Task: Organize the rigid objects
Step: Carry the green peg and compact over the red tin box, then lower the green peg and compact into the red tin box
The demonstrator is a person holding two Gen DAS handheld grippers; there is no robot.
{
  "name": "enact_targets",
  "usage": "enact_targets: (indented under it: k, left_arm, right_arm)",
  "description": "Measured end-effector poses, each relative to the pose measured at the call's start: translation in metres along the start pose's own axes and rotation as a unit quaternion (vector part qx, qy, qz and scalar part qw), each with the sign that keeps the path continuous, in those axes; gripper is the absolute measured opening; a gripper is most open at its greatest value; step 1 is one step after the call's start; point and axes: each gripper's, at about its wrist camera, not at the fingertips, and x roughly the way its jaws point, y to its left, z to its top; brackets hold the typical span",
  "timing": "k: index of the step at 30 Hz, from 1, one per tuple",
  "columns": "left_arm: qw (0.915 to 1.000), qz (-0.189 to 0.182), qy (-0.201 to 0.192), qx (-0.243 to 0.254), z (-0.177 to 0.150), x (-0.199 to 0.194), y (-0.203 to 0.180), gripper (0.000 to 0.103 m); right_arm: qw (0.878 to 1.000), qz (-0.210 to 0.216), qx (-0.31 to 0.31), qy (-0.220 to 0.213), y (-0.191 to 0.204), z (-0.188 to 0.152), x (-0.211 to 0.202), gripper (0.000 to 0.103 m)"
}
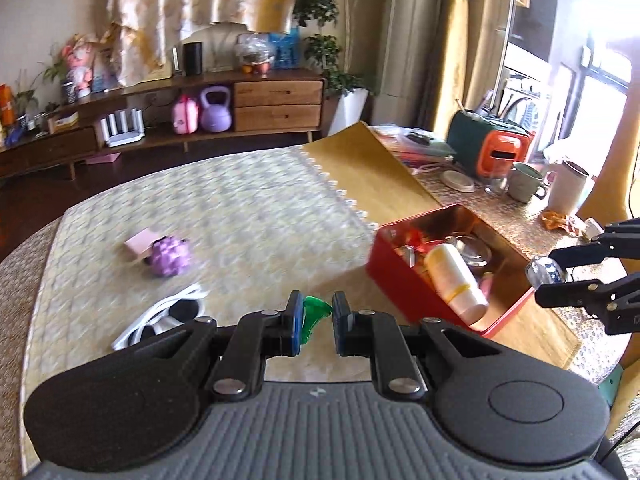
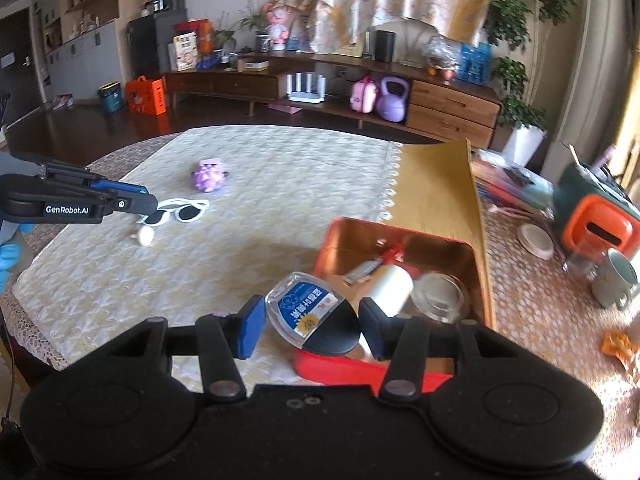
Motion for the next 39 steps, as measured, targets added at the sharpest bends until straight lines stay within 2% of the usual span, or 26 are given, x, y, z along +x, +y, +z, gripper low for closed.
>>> enact_targets:
  k: [11,19,30,35,39]
  left_arm:
    - [0.9988,-0.025,0.028,0.031,0.024,0.046,-0.056,0.015]
    - [0.9959,-0.04,0.057,0.059,0.032,0.092,-0.091,0.015]
    - [0.9931,-0.031,0.07,0.089,0.061,0.158,-0.117,0.015]
    - [0.9901,-0.019,0.079,0.114,0.065,0.187,-0.131,0.015]
    - [0.989,-0.012,0.091,0.116,0.064,0.206,-0.136,0.015]
  right_arm:
    - [0.999,-0.017,0.038,0.004,-0.054,-0.02,0.004,0.05]
    - [0.998,-0.029,0.048,0.02,-0.076,-0.026,0.033,0.05]
    - [0.998,-0.027,0.051,0.039,-0.095,-0.026,0.072,0.05]
    - [0.997,-0.024,0.048,0.047,-0.098,-0.028,0.085,0.05]
    - [0.997,-0.023,0.048,0.056,-0.1,-0.03,0.092,0.05]
